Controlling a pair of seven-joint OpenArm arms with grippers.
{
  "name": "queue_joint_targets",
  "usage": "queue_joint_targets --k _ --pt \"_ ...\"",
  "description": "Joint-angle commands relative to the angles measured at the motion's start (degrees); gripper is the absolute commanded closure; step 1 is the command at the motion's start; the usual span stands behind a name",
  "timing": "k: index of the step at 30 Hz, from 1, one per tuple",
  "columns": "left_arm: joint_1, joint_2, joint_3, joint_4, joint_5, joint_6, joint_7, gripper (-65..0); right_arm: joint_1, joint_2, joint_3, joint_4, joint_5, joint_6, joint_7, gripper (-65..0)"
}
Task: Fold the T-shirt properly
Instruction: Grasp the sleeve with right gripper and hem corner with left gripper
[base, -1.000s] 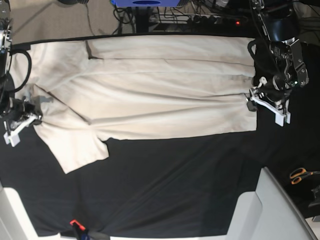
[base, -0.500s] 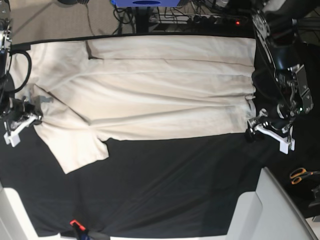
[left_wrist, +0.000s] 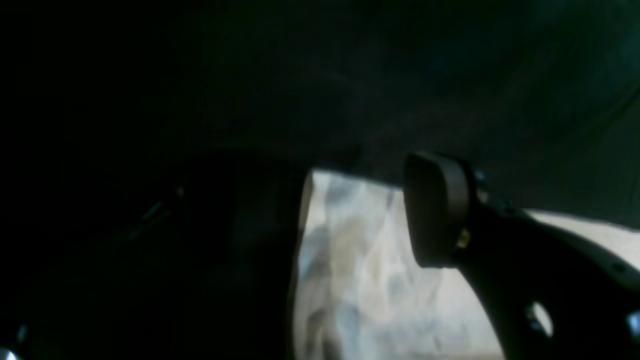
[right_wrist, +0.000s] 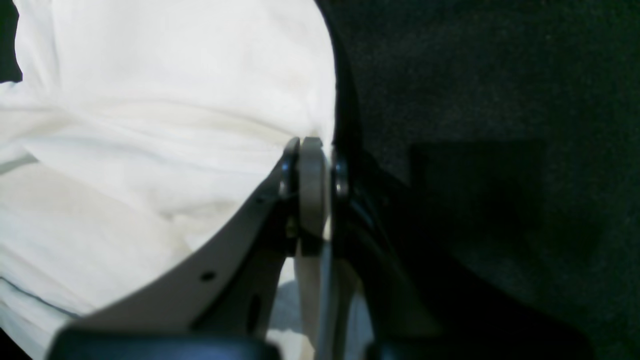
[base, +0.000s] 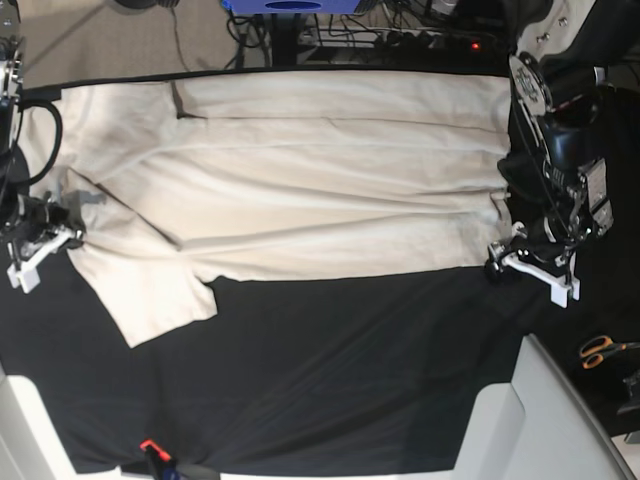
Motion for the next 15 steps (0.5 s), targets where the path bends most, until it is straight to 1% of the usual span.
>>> queue_joint_targets --k 1,5,6,8,11,14,15 --pt "-0.1 -0.3 0.2 0.0 -0.8 -0.2 1.2 -51.0 1.0 1.2 0.1 0.6 -0.3 0.2 -0.2 -0.2" --pt "0.1 -0.2 0.3 0.0 -2.3 -0.2 1.5 -50.5 1.0 1.2 0.1 0.6 -0.3 0.2 -0.2 -0.2" --pt "0.1 -0.1 0.3 0.0 -2.3 -0.2 1.6 -48.2 1.0 1.2 0.1 0.6 -0.3 0.2 -0.2 -0.2" --pt "0.1 0.7 0.3 0.0 -2.3 -0.3 1.6 -40.5 1.0 1.2 0.1 0.6 -0.3 0.2 -0.2 -0.2" --pt "0.1 0.9 0.3 -0.1 -2.2 -0.3 1.3 -28.5 1.0 1.2 0.1 0.6 -0.3 0.2 -0.2 -0.2" --pt "0.1 1.0 0.3 -0.4 -1.9 -0.3 1.1 -19.7 1.0 1.2 0.1 0.6 -0.3 0.2 -0.2 -0.2" --pt "0.0 1.0 0.3 -0.5 -1.8 -0.3 0.8 -15.6 1.0 1.2 0.1 0.6 -0.3 0.2 -0.2 -0.2"
